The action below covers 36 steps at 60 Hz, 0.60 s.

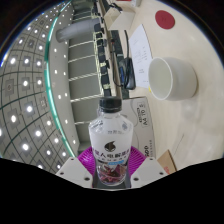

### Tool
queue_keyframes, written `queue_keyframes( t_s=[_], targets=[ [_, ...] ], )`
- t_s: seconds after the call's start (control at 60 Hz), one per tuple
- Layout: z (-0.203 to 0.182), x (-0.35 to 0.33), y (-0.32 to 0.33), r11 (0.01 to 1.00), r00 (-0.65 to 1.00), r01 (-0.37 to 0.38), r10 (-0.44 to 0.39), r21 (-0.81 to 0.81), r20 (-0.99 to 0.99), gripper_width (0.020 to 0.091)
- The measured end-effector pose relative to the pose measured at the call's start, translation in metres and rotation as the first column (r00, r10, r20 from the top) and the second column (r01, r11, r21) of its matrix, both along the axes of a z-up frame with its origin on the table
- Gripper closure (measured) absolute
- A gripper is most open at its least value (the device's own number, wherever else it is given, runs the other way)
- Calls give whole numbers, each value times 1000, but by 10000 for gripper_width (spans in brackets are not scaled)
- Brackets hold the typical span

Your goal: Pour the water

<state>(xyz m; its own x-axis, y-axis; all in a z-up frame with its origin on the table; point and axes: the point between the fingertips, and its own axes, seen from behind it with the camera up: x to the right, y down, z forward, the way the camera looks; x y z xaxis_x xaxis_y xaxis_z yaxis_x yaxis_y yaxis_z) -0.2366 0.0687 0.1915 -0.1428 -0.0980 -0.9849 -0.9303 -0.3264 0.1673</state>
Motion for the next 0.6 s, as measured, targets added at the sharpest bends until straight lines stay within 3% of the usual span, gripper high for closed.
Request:
queue_keyframes(
  t_s=[0.133,0.367,0.45,0.6],
  targets=[
    [-13,24,15,998,978,45,-54,-48,-202,728],
    [-33,27,26,995,963,34,-58,-92,-265,726],
    [-27,25,28,997,978,4,-21,-81,-210,727],
    [13,36,28,999,994,-47,44,24,101,727]
  ],
)
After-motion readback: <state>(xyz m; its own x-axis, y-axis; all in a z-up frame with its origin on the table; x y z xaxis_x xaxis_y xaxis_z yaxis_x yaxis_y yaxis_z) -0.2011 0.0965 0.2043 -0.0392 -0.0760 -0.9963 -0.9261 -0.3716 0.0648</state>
